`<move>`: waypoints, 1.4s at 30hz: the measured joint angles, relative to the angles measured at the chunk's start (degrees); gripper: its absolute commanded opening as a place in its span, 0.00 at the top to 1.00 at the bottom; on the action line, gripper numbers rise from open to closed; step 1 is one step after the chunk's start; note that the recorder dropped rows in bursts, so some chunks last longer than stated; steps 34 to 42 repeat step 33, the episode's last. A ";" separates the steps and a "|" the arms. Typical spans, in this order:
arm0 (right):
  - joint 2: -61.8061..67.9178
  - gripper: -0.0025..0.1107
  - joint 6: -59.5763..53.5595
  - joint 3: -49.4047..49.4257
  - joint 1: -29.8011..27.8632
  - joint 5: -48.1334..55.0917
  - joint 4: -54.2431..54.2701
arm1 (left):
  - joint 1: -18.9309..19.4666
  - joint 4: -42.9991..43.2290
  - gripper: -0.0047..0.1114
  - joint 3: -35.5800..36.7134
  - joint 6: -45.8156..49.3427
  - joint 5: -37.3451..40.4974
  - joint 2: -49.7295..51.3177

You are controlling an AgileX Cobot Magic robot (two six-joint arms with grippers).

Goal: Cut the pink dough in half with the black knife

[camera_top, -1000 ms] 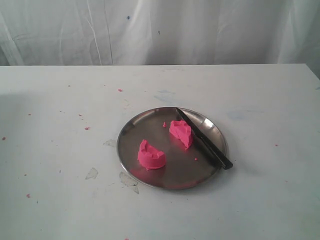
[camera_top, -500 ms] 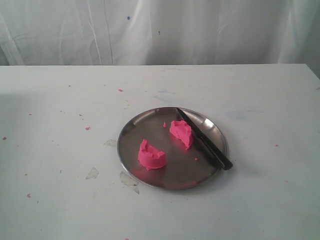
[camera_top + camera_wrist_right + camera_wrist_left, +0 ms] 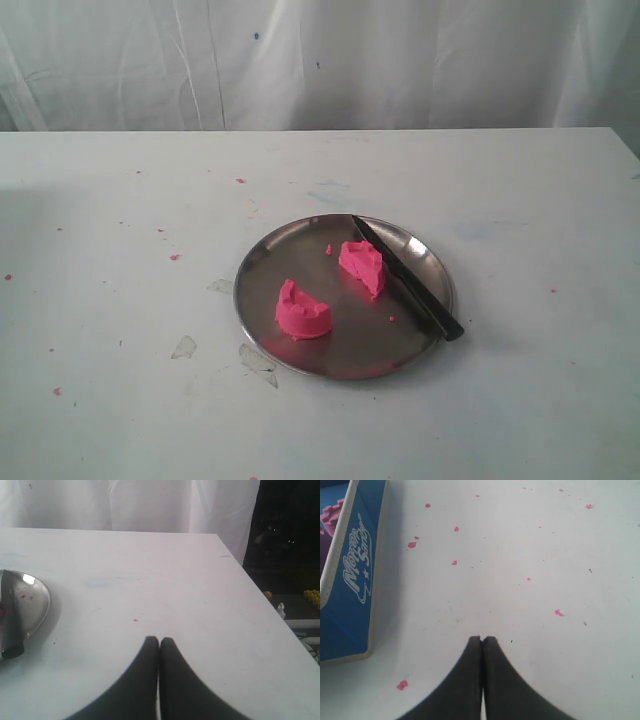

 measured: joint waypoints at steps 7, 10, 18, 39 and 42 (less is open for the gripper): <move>0.00 0.98 0.00 0.00 0.00 0.00 0.21 | 0.27 -0.13 0.96 0.00 0.00 0.00 0.00; 0.00 0.98 0.00 0.00 0.00 0.00 0.21 | 0.37 -0.25 0.96 0.00 0.00 -0.13 0.00; 0.00 0.98 0.00 0.00 0.00 0.00 0.21 | 1.23 -0.25 0.96 0.00 0.00 -0.13 0.00; 0.00 0.98 0.00 0.00 0.00 0.00 0.21 | 1.23 -0.25 0.96 0.00 0.00 -0.13 0.00; 0.00 0.98 0.00 0.00 0.00 0.00 0.21 | 1.23 -0.25 0.96 0.00 0.00 -0.13 0.00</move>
